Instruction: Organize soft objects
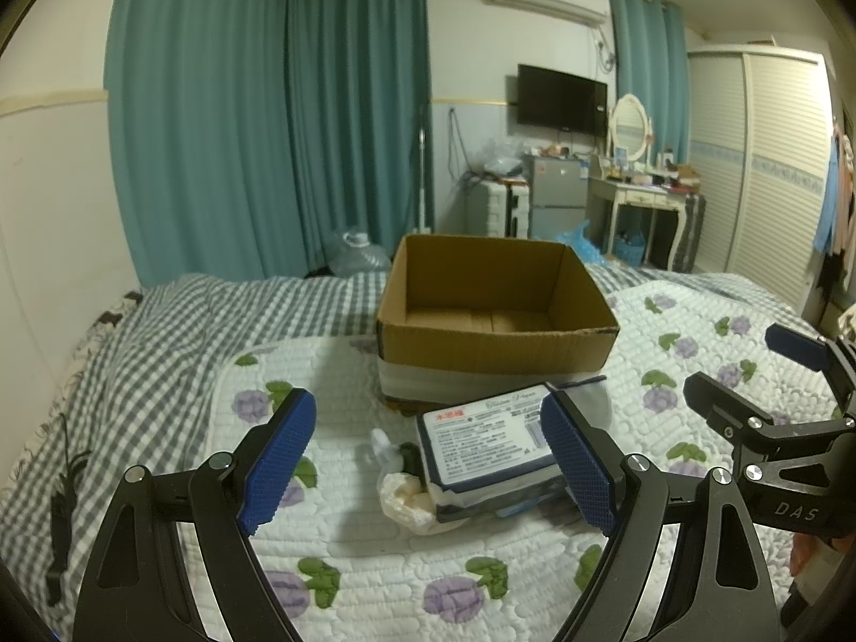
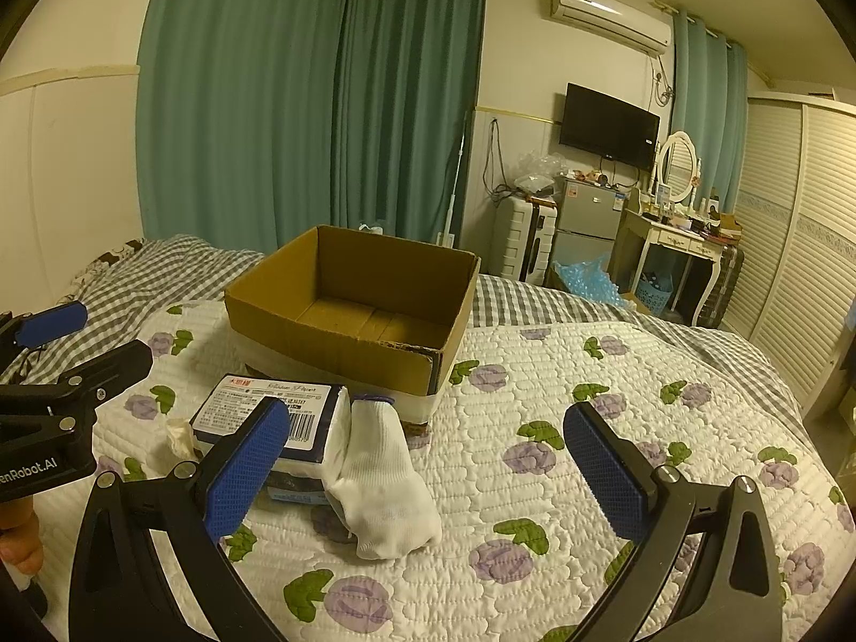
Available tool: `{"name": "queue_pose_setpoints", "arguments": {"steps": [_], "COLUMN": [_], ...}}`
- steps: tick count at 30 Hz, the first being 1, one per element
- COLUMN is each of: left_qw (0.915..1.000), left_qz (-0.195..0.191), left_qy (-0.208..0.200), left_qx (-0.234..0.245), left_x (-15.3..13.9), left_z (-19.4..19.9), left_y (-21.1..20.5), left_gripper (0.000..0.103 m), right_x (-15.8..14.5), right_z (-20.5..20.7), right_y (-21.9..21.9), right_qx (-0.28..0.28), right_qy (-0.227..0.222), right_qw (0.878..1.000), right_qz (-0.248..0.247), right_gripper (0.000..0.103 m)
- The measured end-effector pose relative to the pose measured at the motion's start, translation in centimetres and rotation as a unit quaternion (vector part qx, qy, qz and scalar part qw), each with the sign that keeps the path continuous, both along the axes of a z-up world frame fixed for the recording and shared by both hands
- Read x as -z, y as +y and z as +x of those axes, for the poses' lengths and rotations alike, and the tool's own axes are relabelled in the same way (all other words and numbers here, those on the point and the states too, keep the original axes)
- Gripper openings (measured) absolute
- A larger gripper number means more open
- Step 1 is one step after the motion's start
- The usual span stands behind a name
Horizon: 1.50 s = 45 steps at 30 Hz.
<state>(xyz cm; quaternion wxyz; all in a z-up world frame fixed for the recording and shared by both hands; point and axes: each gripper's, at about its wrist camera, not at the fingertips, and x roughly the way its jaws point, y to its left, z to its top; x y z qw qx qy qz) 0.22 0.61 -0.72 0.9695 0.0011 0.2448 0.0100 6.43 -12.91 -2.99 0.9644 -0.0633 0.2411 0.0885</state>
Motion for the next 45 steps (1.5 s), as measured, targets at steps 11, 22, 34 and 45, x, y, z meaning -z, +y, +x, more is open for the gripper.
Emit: {"name": "queue_pose_setpoints", "arguments": {"steps": [11,22,34,45], "left_qw": [1.0,0.9991,0.9916,0.9917], "left_qz": [-0.004,0.007,0.009,0.007], "left_qy": [0.0,0.035,0.129,0.125], "left_qx": [0.002,-0.022,-0.011,0.028], "left_x": [0.6,1.3,7.2,7.9], "left_z": [-0.4,-0.1,1.9,2.8], "left_y": [0.3,2.2,2.0,0.1], "left_gripper": [0.087,0.087,0.087,0.086], "right_x": [0.0,-0.8,8.6,12.4], "right_z": [-0.2,-0.1,5.9,8.5], "right_y": [0.2,-0.1,1.8,1.9], "right_qx": [-0.007,-0.013,-0.053,-0.043], "right_qy": [0.002,0.008,0.19,0.24], "right_qw": [1.0,1.0,0.979,0.969], "right_qz": [-0.001,-0.014,-0.057,-0.045], "right_gripper": [0.103,0.103,0.095,0.056]}}
